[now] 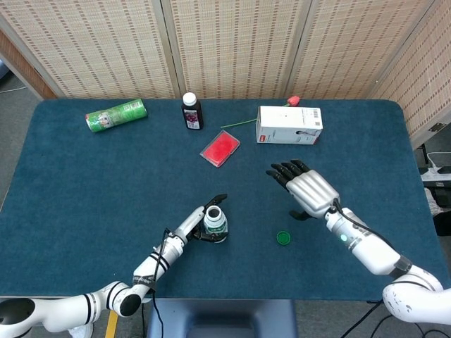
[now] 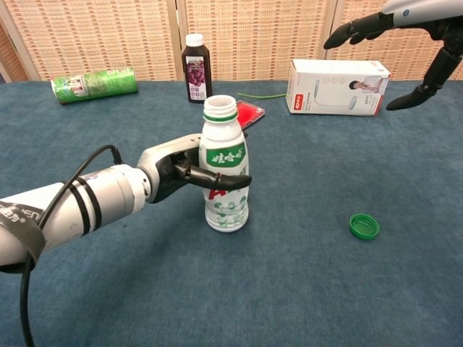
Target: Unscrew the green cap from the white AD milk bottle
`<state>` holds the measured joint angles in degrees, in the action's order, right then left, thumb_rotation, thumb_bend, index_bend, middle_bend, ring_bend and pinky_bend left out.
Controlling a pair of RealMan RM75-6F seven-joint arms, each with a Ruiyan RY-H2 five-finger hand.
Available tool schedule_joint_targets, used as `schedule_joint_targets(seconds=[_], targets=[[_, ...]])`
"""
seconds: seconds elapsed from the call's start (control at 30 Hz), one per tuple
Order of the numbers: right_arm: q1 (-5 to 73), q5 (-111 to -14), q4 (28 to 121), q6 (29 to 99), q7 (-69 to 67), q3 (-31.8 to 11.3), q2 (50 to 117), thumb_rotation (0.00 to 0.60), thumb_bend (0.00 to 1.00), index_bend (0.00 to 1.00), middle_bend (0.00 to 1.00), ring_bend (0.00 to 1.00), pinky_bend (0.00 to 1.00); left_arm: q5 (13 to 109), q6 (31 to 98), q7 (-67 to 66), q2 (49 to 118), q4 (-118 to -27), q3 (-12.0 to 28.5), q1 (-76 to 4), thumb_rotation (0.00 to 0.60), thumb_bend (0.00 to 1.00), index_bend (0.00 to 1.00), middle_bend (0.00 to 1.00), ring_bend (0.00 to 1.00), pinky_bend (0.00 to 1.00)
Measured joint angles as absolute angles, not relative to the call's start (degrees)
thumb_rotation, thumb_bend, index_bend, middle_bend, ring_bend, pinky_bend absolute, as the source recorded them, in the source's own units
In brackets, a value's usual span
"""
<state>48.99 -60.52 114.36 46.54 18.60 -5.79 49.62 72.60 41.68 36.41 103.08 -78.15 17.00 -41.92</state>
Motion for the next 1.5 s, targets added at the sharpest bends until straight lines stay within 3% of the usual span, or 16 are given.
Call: schedule_joint_targets(seconds=[0.67, 1.03, 1.23, 1.33, 1.5], targets=[[48.6, -60.1, 116.6, 47.5, 20.0, -6.7, 49.0, 0.600, 0.16, 0.00, 0.00, 0.00, 0.00, 76.8, 48.0, 35.7, 97.4, -85.9, 14.7, -40.2, 0.600, 0.28, 0.00, 0.00, 0.00, 0.00], [45.1, -62.7, 117.7, 50.6, 18.3, -6.3, 46.9, 0.600, 0.15, 0.00, 0.00, 0.00, 0.00, 78.7, 54.0, 25.5, 88.3, -90.8, 12.8, -37.2, 0.600, 0.28, 0.00, 0.00, 0.00, 0.00], [38.1, -68.6, 117.9, 58.3, 16.5, -3.9, 46.6, 0.600, 0.15, 0.00, 0.00, 0.00, 0.00, 81.8, 61.6, 18.8, 76.4, -94.4, 9.9, -31.8, 0.600, 0.28, 0.00, 0.00, 0.00, 0.00], [32.2, -72.0, 116.4, 65.3, 16.7, -1.4, 48.4, 0.600, 0.15, 0.00, 0.00, 0.00, 0.00, 84.9, 68.2, 14.3, 71.1, -95.3, 6.7, -26.8, 0.600, 0.30, 0.00, 0.00, 0.00, 0.00], [20.8, -76.1, 108.4, 81.3, 19.4, 1.7, 56.9, 0.600, 0.15, 0.00, 0.00, 0.00, 0.00, 89.1, 81.5, 2.4, 68.9, -93.3, 0.3, -16.0, 0.600, 0.33, 0.00, 0.00, 0.00, 0.00]])
